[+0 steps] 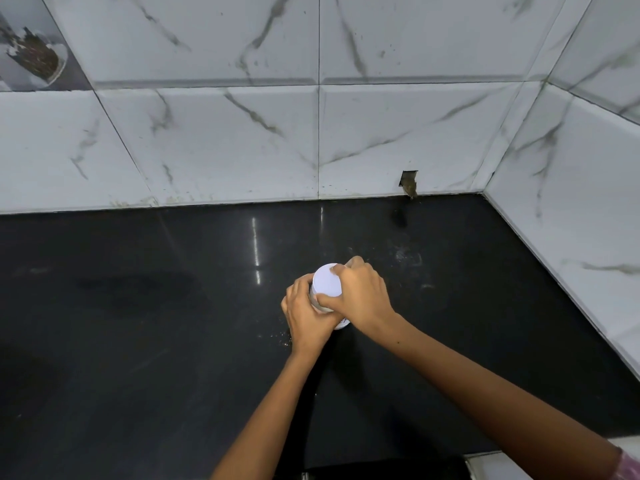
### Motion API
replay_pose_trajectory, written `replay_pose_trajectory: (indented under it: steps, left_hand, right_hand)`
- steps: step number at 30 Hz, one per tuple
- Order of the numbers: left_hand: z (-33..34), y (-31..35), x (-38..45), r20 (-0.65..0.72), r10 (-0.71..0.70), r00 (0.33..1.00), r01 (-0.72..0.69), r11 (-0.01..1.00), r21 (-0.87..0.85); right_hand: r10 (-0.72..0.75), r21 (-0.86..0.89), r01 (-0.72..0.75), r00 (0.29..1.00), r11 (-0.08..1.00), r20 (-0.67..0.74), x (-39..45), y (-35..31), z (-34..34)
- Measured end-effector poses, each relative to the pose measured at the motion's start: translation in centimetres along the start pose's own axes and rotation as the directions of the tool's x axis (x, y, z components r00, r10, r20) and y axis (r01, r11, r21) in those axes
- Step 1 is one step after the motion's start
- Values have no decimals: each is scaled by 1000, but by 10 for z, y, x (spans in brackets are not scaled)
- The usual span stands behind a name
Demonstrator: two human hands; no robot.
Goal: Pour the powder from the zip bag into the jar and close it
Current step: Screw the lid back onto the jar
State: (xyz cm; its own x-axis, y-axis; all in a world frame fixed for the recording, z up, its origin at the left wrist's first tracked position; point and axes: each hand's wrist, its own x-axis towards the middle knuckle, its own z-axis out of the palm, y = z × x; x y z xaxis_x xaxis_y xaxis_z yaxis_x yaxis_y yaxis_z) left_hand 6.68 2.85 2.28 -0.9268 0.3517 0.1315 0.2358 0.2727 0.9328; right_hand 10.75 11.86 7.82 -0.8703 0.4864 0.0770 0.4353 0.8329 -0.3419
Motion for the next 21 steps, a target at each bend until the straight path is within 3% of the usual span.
replay_pose_trajectory:
  steps: [3, 8, 16, 21]
  left_hand:
    - [-2, -1, 5, 50, 42, 998, -43, 999, 20]
    - [-17, -5, 35, 264, 126, 956, -144, 988, 50]
    - [18, 11, 83, 275, 36, 961, -60, 995, 81]
    - [25, 12, 97, 267, 51, 962, -78, 993, 92]
  right_hand:
    - [-34, 60, 34, 999, 998, 3, 4, 12, -1]
    - [-118, 107, 105, 985, 989, 127, 28, 47, -19]
    - [-189, 211, 147, 962, 966, 196, 76, 77, -41]
    - [-192, 232, 152, 968, 961, 159, 88, 84, -36]
